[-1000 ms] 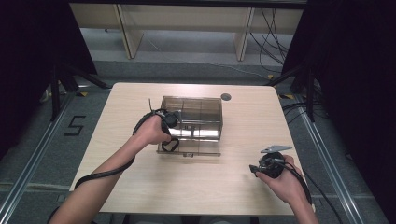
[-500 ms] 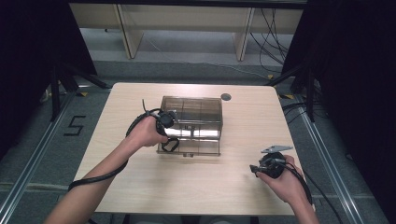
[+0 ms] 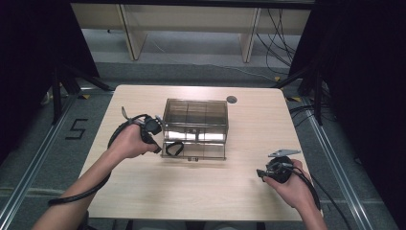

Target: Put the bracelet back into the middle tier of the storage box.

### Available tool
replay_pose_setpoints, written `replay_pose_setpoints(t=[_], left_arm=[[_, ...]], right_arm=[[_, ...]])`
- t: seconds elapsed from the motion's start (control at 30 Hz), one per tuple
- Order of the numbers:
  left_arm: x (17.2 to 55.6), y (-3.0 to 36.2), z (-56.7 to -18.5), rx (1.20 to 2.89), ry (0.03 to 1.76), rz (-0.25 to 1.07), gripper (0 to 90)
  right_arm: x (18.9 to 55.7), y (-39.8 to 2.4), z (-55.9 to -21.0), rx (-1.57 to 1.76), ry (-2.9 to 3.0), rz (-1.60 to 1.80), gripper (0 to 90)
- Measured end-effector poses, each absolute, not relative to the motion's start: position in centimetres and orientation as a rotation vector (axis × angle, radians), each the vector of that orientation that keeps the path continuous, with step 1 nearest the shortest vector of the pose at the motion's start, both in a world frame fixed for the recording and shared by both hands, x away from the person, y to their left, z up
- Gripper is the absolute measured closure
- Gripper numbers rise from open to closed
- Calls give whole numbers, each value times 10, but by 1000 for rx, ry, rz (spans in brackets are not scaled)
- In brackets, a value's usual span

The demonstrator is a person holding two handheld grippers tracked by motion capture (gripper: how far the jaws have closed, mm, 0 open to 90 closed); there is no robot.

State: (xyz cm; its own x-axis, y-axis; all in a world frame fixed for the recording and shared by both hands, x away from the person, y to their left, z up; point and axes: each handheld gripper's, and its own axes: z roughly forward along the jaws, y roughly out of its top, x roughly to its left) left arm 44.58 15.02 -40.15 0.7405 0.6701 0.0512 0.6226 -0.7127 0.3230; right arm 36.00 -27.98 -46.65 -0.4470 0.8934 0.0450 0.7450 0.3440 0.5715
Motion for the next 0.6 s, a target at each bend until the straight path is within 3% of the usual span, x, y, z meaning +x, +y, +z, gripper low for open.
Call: replay_pose_setpoints(t=[0.3, 0.6], left_arm=[[415, 205, -426, 2496, 1105, 219, 529], [383, 235, -466, 2382, 1144, 266, 460]], right_arm=[[360, -279, -467, 1467, 2341, 765, 534], [361, -280, -468, 1427, 2337, 779, 533]])
